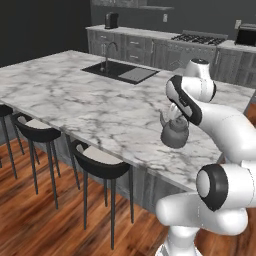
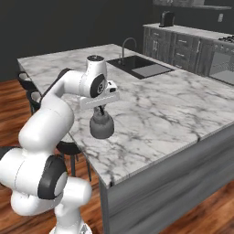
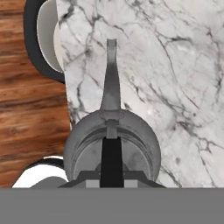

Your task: The kettle is done boiling. Turn off the stove, then wait for 300 timesteps before moving the kettle to the dining table.

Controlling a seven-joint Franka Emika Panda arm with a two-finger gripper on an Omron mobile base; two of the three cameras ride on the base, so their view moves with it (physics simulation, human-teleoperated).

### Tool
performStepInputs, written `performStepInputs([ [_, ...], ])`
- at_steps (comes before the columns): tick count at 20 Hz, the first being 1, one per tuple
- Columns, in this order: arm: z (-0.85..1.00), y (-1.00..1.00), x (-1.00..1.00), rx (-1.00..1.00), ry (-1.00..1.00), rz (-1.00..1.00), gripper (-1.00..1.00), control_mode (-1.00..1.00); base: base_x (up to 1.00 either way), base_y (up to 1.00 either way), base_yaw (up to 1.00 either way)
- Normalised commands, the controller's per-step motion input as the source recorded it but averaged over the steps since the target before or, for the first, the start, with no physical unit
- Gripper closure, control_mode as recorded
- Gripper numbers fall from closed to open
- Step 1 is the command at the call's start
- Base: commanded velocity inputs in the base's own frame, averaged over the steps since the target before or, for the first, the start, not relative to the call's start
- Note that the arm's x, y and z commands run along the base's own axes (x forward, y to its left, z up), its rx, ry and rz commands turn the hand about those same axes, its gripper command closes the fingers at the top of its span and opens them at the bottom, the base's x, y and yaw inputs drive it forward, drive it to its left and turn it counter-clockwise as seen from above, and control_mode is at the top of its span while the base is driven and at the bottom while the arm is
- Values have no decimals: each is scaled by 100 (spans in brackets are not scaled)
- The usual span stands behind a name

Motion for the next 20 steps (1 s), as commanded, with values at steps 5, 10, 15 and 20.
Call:
performStepInputs([
  [5, -23, 28, 44, -3, 0, 0, 100, -100, 0, 0, 0],
  [10, -32, 30, 56, -3, 0, 0, 100, -100, 0, 0, 0],
  [15, -24, 28, 49, -2, 0, 0, 100, -100, 0, 0, 0],
  [20, -24, 22, 42, -2, 0, 0, 100, -100, 0, 0, 0],
])
